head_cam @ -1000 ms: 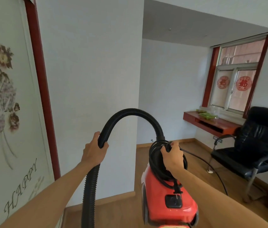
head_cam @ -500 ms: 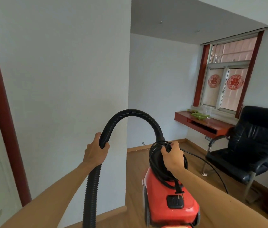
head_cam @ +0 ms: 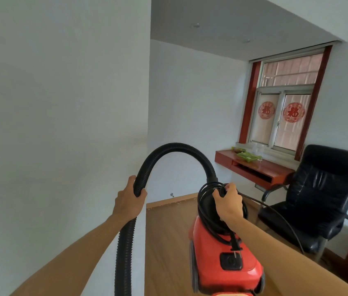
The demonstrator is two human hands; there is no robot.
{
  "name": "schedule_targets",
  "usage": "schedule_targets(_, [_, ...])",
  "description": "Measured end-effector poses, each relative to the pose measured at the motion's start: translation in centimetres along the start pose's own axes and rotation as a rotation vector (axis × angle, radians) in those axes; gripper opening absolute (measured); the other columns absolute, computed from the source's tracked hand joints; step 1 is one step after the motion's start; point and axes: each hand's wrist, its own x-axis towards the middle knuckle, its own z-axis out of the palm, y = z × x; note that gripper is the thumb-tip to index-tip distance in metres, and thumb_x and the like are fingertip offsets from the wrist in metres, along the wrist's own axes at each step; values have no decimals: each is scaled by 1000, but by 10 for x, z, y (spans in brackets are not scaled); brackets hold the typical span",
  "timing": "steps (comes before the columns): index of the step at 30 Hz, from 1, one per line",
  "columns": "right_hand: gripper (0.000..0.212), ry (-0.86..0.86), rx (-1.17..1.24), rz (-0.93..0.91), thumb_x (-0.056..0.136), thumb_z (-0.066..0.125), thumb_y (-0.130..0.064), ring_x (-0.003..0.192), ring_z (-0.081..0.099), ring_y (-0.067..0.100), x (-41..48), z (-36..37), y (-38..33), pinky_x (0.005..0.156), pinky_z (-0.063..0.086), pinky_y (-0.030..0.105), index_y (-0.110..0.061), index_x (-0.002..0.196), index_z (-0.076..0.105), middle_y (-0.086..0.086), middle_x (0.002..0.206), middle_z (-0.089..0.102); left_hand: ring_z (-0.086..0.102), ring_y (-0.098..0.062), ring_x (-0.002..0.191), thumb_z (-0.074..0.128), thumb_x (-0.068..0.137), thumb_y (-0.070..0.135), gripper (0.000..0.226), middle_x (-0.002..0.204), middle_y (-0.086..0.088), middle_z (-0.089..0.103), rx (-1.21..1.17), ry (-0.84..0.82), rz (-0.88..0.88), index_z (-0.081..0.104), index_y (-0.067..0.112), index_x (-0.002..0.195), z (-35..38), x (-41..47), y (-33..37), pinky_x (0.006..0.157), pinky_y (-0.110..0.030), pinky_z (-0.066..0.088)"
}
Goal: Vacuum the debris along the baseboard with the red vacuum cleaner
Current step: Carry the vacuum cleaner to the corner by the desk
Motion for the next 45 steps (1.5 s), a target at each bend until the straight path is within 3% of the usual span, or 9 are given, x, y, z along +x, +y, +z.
schedule_targets(10, [23,72,-28,98,98,56,-32,75,65,30,117,28,44,64,60,53,-21,101,37,4,84,56,62,-17,72,54,98,35,52,104,-8,65,-40,-74,54,32,27,144,111,119,-2,63,-29,54])
schedule_targets(16, [21,100,-78,133,98,54,-32,69,67,29,210,57,67,60,61,51,-23,103,36,6,84,61,60,-14,67,55,98,33,52,100,-6,63,-56,-135,89,32,24,144,189,214,-1,54,-20,49])
schedule_targets(21, [21,134,-81,146,98,55,-31,66,67,28,280,69,82,60,61,49,-23,105,36,6,84,63,64,-19,71,55,98,35,52,103,-8,64,-45,-158,90,31,25,144,239,289,4,65,-36,60])
schedule_targets(23, [22,148,-85,167,98,55,-32,69,68,30,303,70,86,63,60,51,-22,105,37,6,85,63,63,-19,72,54,98,36,52,102,-8,64,-43,-178,101,31,26,143,256,310,10,67,-36,59])
schedule_targets(29, [23,168,-89,188,99,54,-32,73,64,29,363,73,102,69,59,48,-20,108,37,0,80,51,59,-16,68,54,98,36,51,98,-7,64,-37,-203,117,32,27,143,303,360,23,65,-33,55])
schedule_targets(36, [22,177,-87,176,98,55,-31,66,66,29,444,80,133,59,59,46,-21,104,37,6,82,60,62,-20,71,54,98,36,51,99,-9,64,-29,-215,104,31,27,143,367,410,29,65,-36,59])
schedule_targets(45, [29,111,-137,132,97,54,-36,78,66,30,588,86,169,67,58,46,-16,115,42,-1,81,53,61,-20,66,54,97,34,48,93,-10,64,-45,-149,29,33,26,139,468,502,57,55,-29,53])
